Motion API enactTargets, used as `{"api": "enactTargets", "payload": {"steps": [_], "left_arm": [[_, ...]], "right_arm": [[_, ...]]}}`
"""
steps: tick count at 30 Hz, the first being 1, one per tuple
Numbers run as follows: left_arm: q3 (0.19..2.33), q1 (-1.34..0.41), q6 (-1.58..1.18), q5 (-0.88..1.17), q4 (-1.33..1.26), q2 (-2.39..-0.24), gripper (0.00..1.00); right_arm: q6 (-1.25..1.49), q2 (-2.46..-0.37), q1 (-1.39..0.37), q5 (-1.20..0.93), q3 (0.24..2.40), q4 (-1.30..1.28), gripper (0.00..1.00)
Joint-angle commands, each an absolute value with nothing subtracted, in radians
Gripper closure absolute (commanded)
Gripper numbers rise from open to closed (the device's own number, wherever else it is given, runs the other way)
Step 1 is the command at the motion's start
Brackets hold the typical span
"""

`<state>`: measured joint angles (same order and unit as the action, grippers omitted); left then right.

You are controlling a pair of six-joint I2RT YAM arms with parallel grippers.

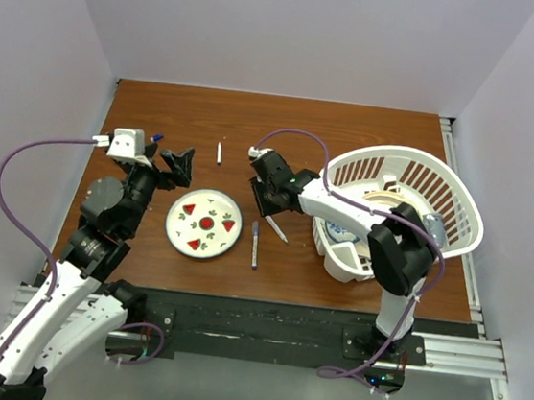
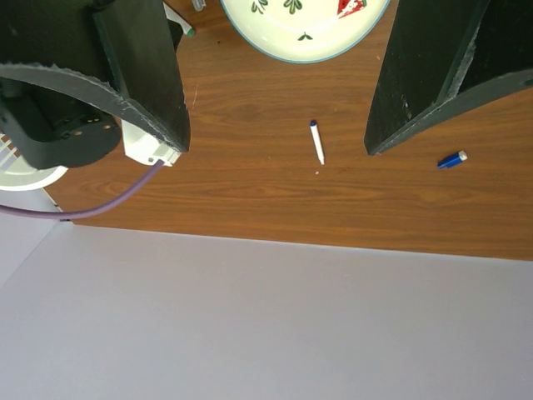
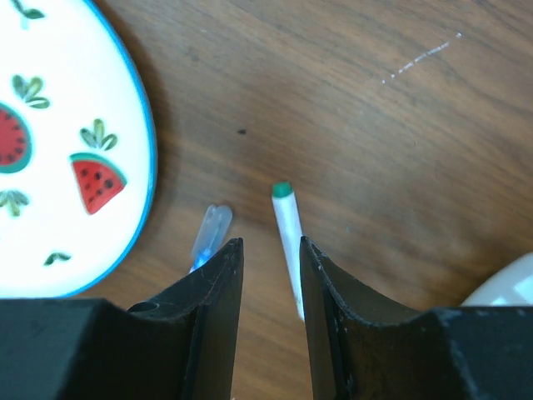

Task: Insert the pens into the pen caps

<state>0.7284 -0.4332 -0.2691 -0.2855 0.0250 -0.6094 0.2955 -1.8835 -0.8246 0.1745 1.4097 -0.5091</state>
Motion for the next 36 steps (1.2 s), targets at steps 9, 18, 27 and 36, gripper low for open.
{"api": "enactTargets", "payload": {"steps": [9, 18, 27, 36], "left_arm": [[0.719, -0.434, -0.262, -0.345, -0.008, -0.595, 0.11], [0.712, -0.434, -0.265, -0.351, -0.014, -0.588, 0.12], [0.713, -0.436, -0.268, -0.347, -0.011, -0.591, 0.12], [0.739, -0.434, -0.291, -0.279, 0.032, -0.604, 0.13]], "right_arm": [[0.222, -1.999, -0.804, 0.184, 1.500, -0.532, 0.63], [0.227, -2.036, -0.801, 0.175, 1.494, -0.532, 0.64], [0.239, -2.066, -0.801, 0.155, 1.485, -0.522, 0.67], [0.258, -2.074, -0.781, 0.187, 1.609, -0.598, 1.00]]}}
